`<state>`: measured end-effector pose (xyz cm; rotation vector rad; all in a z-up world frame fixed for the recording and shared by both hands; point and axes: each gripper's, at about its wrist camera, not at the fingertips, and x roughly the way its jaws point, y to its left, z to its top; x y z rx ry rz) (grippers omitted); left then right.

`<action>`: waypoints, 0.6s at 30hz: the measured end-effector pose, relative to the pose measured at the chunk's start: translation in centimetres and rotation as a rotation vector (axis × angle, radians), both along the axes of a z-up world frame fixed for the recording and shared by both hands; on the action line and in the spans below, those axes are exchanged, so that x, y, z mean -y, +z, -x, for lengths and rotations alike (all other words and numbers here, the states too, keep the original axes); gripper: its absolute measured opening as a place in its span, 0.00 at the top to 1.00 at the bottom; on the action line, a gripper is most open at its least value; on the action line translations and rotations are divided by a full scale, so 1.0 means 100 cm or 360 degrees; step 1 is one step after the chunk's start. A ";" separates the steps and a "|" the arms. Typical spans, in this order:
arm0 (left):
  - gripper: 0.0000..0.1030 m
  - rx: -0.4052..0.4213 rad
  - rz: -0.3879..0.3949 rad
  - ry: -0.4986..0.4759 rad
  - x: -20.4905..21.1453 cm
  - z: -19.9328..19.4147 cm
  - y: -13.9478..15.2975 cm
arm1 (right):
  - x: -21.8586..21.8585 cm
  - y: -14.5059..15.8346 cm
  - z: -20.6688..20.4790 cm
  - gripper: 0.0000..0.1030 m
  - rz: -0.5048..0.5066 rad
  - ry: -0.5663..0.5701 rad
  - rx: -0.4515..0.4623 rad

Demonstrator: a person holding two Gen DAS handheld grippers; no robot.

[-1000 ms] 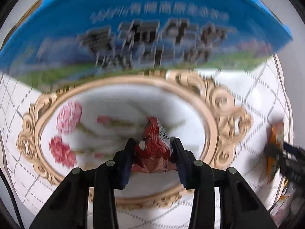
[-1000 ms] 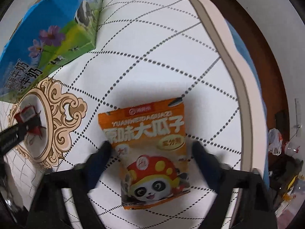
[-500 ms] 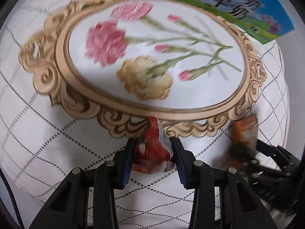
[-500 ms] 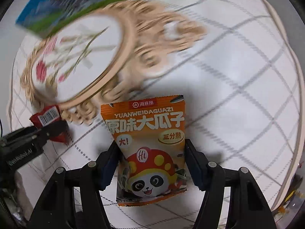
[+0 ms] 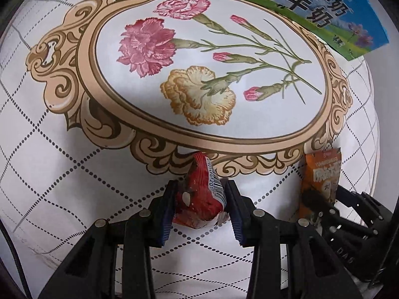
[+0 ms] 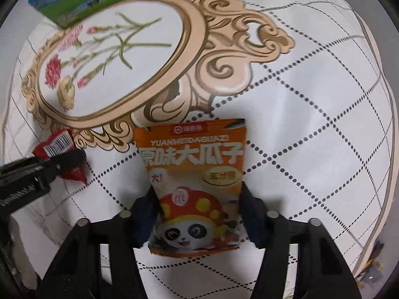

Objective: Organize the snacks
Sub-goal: 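Carry both bags into the box and open both tools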

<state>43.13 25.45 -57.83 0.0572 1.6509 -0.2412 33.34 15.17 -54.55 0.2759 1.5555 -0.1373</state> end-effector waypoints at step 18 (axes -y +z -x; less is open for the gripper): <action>0.66 0.0290 0.0375 -0.0107 0.057 -0.067 0.152 | 0.062 0.171 -0.041 0.48 -0.0179 -0.0119 0.0528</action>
